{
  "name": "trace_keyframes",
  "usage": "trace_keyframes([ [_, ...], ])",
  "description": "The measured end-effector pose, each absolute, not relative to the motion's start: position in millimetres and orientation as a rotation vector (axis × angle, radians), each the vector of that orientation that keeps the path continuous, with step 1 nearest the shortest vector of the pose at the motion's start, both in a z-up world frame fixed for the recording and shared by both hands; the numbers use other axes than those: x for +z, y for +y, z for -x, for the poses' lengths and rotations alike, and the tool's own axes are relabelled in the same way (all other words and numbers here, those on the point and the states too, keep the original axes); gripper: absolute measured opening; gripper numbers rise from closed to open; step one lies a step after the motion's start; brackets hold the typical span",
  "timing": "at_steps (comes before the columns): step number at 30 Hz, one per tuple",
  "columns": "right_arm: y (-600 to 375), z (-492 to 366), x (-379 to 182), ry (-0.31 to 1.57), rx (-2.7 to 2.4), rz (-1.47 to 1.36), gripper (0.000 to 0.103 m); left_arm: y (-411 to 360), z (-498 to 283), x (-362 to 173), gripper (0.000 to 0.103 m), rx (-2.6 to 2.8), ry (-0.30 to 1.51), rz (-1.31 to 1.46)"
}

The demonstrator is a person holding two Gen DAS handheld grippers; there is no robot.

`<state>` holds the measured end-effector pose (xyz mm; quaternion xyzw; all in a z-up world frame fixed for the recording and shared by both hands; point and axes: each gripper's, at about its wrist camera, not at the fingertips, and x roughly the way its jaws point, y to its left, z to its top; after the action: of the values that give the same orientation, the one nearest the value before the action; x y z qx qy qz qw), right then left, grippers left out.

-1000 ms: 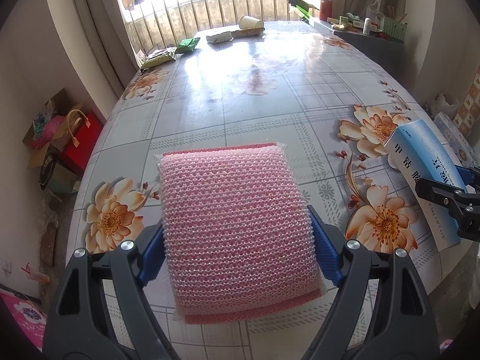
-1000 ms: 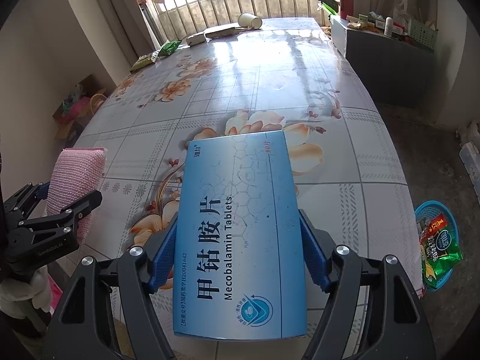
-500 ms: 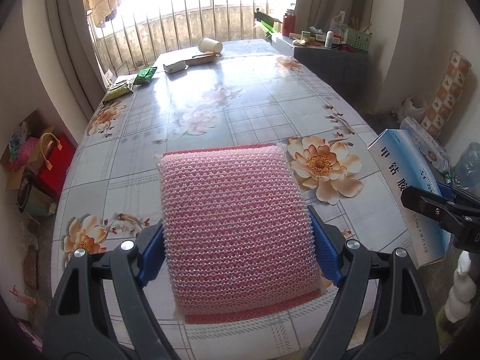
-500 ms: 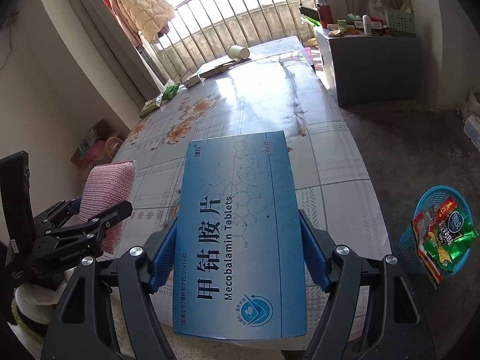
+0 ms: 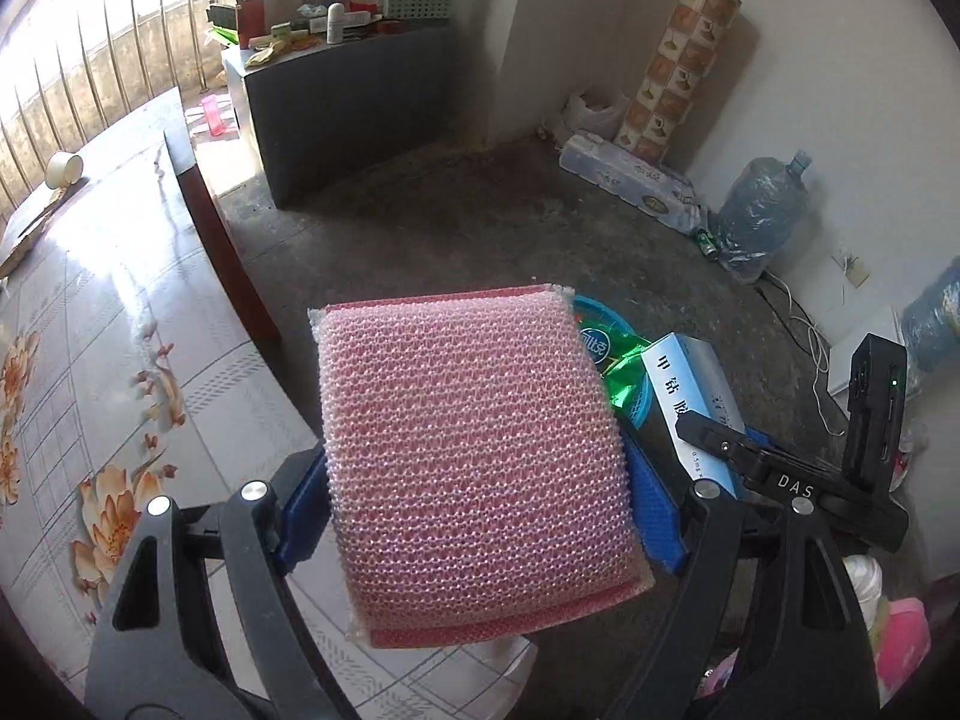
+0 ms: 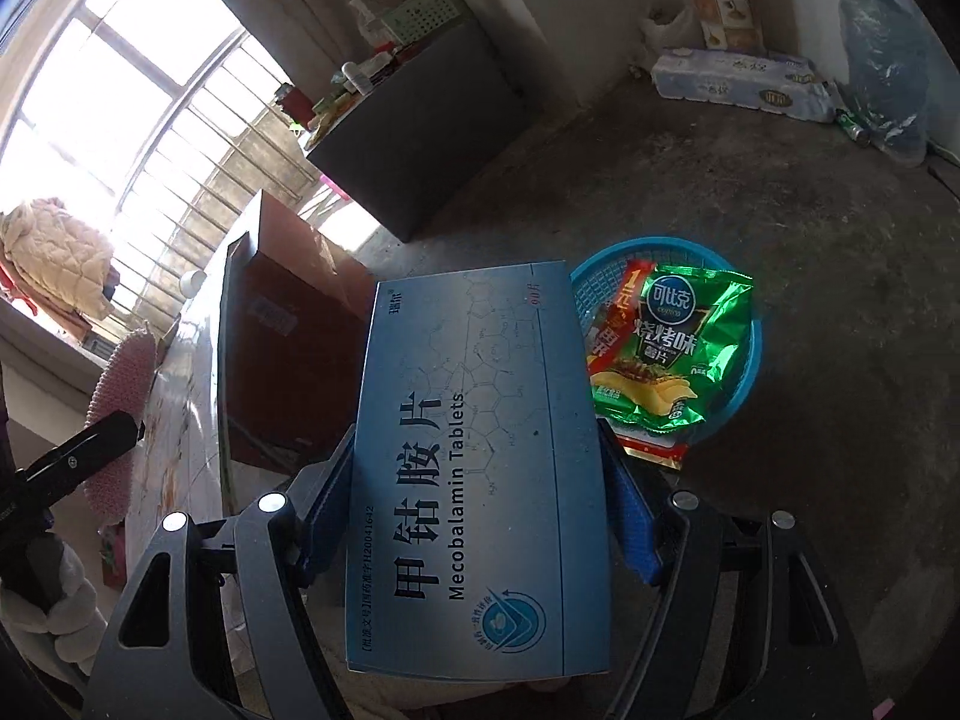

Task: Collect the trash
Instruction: 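Carry sponge with left tool while right tool carries box over the basket, then open both tools to drop the sponge and box into the basket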

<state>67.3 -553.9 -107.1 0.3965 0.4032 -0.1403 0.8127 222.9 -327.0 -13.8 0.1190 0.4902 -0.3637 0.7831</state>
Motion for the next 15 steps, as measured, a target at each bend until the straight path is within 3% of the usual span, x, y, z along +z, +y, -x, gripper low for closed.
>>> trace_keyframes([
  [8, -636.0, -105.0, -203.6, 0.906, -0.382, -1.030, 0.072, -469.7, -250.1, -108.4, 0.080, -0.882, 1.244, -0.323],
  [15, -669.6, -136.2, -293.7, 0.958, -0.477, -1.079, 0.078, -509.1, -287.6, -169.5, 0.083, -0.827, 1.320, -0.198],
])
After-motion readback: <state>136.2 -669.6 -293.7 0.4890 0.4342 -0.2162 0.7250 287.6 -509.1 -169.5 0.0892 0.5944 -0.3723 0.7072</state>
